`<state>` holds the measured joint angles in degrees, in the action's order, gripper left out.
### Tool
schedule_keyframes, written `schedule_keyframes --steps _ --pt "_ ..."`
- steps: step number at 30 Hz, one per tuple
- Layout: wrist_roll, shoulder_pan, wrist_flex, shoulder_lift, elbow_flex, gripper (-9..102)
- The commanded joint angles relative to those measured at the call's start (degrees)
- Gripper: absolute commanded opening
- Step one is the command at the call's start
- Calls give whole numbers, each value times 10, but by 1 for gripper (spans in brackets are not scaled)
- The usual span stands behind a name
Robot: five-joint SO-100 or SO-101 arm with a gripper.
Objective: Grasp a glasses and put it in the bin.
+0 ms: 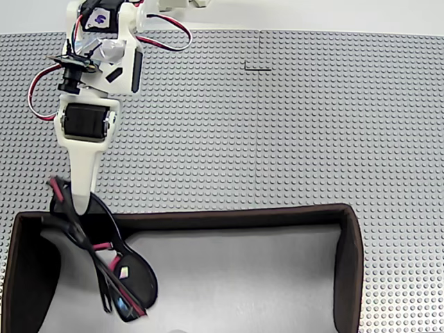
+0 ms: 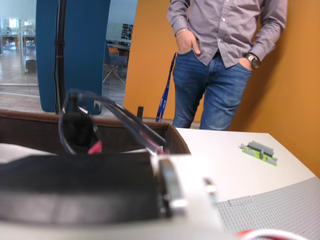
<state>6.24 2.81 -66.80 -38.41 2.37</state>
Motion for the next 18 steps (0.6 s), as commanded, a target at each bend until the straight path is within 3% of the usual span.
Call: schedule_keyframes --steps 1,10,18 --pt "10 8 -45 33 -52 6" --pt "-7 5 -93 -10 -92 20" --pt "-32 -5 -91 -115 -92 21"
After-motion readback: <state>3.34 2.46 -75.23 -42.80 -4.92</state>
